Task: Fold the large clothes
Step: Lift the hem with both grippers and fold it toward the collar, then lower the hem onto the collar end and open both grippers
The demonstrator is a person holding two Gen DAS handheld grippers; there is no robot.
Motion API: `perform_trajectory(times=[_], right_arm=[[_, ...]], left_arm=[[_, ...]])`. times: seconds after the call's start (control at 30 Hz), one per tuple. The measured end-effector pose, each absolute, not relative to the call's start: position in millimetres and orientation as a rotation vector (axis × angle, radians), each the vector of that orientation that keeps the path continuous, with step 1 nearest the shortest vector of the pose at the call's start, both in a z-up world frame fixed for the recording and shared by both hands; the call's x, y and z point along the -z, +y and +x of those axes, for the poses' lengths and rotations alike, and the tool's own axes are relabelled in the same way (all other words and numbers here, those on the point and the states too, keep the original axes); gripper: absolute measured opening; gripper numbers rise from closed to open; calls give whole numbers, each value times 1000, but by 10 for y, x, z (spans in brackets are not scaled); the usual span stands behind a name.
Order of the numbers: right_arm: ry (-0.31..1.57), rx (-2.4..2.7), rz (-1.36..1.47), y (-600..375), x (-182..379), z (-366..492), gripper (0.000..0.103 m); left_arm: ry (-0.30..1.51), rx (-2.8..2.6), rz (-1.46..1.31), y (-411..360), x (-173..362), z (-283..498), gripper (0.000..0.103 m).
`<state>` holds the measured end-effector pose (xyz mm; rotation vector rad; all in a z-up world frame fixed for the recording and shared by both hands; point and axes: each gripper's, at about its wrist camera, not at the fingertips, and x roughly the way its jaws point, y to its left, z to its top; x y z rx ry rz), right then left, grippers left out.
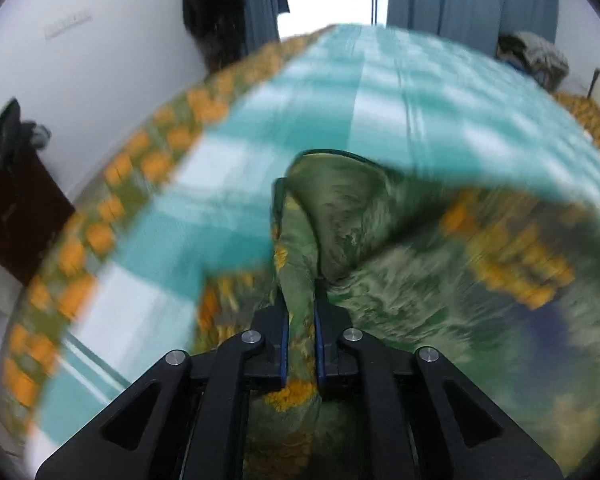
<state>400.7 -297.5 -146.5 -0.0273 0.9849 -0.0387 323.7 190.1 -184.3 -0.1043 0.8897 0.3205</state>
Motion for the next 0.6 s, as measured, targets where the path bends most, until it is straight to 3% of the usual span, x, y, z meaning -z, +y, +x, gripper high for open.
perform_trajectory(times=[0.1,0.6], right_arm=[[946,41,-31,-2937,1817,3858,16],[885,0,116,-3080,1910,3812,18]], left_arm=[[833,-323,-82,1826,2005,3148,11],[791,-269,-180,1959,2035,3127,12]])
